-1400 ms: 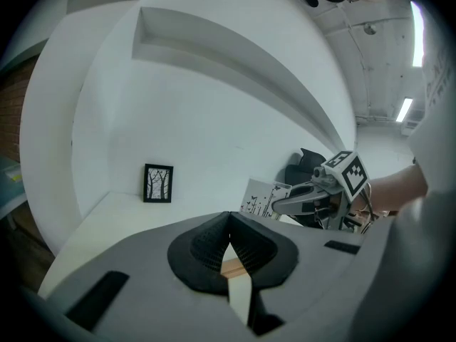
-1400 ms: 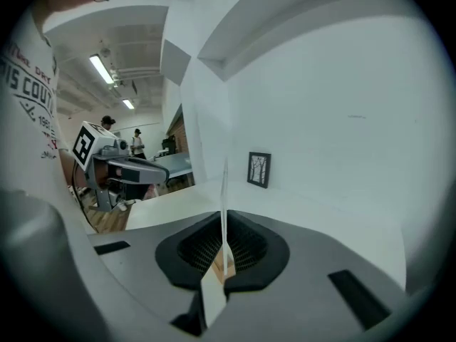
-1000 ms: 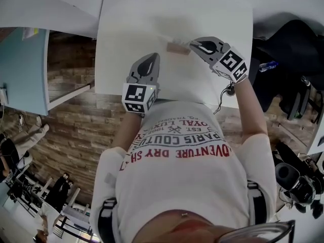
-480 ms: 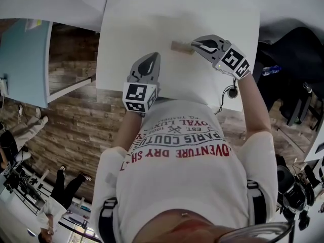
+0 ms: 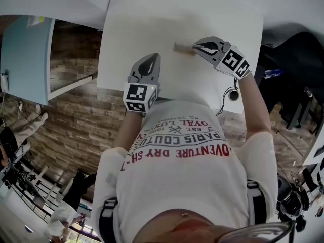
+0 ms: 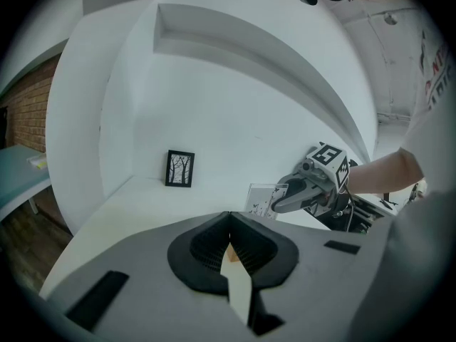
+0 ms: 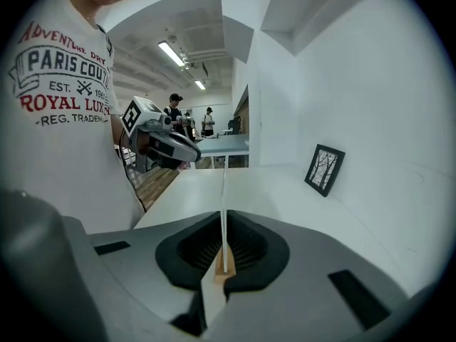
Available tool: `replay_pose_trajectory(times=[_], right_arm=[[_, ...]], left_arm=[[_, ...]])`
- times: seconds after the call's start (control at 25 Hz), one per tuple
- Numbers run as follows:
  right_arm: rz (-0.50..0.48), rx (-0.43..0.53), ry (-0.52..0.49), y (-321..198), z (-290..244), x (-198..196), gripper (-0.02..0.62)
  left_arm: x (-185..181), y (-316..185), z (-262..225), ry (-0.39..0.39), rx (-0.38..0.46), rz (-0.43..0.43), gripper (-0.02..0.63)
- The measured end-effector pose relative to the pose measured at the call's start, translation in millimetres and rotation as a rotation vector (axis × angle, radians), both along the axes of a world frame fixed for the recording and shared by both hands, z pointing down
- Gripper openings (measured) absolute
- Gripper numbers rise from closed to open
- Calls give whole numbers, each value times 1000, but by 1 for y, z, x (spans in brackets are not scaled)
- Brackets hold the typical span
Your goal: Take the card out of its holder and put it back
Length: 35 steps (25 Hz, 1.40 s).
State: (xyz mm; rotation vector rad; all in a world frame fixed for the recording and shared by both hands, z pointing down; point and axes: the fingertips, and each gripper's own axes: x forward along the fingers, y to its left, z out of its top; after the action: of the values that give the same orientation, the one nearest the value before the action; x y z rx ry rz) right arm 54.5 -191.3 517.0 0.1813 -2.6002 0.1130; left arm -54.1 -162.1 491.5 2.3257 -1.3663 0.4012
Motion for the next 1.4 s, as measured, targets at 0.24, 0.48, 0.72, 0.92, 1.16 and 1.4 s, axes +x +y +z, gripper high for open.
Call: replay_pose_trajectory(times=[0.24,0.48,0.72,0.92,1.16,1.4], right_arm=[[19,-28,-8,0,12,1,34],[7,-63,-1,0,26,1,34],[-4,-89,-6,-3,44,4,35],[5,-126,-28,-6,48,3,35],[25,-142,-23,-8,48,5,35],[73,-160,-15,-14,47,1,40]], left_arm=[[2,0,4,-2,-10,4,25],[1,0,8,-14,-26,4,25],[-4,-2,10,-30,-24,-9,25],[-14,-4,12,-37,-34,-25,25],[-11,-9,9,-35,-25,-20,25],[-9,-18,8,-29,-22,-4,25]])
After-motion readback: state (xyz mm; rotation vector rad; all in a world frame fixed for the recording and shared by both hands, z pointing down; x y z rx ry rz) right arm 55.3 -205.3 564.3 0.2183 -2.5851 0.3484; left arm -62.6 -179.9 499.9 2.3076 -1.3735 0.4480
